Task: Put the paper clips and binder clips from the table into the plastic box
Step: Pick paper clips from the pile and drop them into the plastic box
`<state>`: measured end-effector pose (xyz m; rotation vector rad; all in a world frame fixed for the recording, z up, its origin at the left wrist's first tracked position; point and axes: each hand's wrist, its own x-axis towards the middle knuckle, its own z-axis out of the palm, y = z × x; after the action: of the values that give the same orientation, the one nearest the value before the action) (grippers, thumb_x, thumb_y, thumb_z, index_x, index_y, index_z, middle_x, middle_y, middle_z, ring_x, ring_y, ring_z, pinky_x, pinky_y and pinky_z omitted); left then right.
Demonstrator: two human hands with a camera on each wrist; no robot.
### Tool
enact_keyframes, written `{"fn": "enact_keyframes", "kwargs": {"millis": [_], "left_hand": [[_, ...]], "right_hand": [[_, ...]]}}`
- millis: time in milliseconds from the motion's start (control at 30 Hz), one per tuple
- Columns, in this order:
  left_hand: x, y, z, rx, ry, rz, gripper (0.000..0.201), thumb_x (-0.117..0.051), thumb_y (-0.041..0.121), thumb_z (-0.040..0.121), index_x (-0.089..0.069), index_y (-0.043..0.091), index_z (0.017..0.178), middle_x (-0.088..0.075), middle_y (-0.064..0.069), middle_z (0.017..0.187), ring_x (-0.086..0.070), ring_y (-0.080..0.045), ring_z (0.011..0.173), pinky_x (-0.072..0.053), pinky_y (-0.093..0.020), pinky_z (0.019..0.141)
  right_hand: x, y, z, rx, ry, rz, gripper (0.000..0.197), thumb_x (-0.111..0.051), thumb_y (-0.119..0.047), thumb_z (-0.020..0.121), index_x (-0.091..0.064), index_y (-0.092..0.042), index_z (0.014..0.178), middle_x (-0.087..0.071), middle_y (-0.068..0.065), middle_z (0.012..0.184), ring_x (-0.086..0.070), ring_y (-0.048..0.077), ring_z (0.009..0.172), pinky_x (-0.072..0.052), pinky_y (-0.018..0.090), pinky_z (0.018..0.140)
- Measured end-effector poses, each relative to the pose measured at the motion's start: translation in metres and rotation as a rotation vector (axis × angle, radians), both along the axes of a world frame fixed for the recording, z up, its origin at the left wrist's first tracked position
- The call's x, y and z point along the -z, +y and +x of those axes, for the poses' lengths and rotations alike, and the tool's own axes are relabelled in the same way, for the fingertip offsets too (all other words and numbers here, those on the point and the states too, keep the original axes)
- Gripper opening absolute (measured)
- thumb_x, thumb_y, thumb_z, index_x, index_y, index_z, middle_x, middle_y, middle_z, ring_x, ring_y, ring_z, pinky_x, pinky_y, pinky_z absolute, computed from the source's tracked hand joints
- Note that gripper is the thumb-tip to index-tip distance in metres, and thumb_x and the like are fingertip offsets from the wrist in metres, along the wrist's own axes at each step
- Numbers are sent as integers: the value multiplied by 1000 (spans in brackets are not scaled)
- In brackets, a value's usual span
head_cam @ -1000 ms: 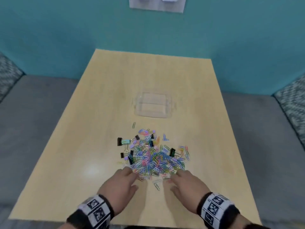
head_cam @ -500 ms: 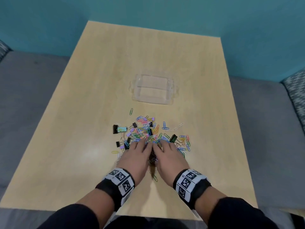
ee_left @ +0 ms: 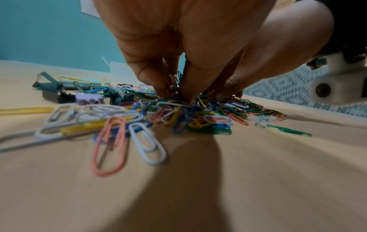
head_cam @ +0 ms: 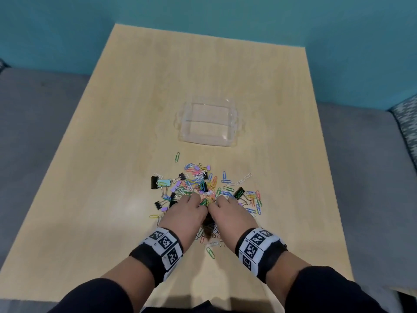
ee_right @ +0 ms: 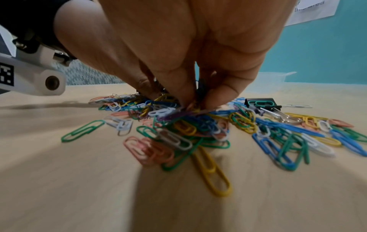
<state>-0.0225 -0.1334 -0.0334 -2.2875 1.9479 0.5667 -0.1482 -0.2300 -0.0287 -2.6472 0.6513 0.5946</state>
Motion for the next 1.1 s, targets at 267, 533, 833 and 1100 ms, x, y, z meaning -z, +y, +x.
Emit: {"fn": "enact_keyframes", "kwargs": {"millis": [267, 533, 833, 1100], "left_hand": [[8, -3, 7, -140, 178, 3, 30, -55, -10, 60, -43, 16, 68, -34, 1, 74, -31, -20, 55, -29, -31, 47], [-32, -47, 60, -668, 751, -107, 18, -64, 5, 75, -66, 19, 64, -57, 11, 48, -49, -2, 43, -40, -20, 49], [-50, -157, 125, -745, 648, -301, 17, -64, 8, 78, -63, 20, 65, -65, -5, 62, -63, -21, 54, -51, -29, 57], [-46, -90, 106, -588, 435, -288, 19, -64, 23, 84, -66, 21, 102, -63, 2, 96, -61, -17, 77, -47, -29, 76]], "right_hand": [[7, -15, 3, 122, -35, 146, 26, -48, 4, 77, -38, -19, 81, -39, 2, 79, -44, 27, 74, -24, 32, 50], [-29, -70, 34, 537, -186, 599, 9, -57, -4, 80, -59, -12, 76, -57, -1, 63, -54, 17, 55, -46, 30, 52], [-40, -169, 124, 718, -406, 426, 19, -57, -4, 77, -57, -20, 67, -62, 7, 66, -68, 37, 65, -56, 55, 62], [-50, -130, 58, 486, -321, 213, 32, -57, -24, 89, -56, -21, 122, -58, -2, 112, -58, 17, 94, -45, 29, 83]]}}
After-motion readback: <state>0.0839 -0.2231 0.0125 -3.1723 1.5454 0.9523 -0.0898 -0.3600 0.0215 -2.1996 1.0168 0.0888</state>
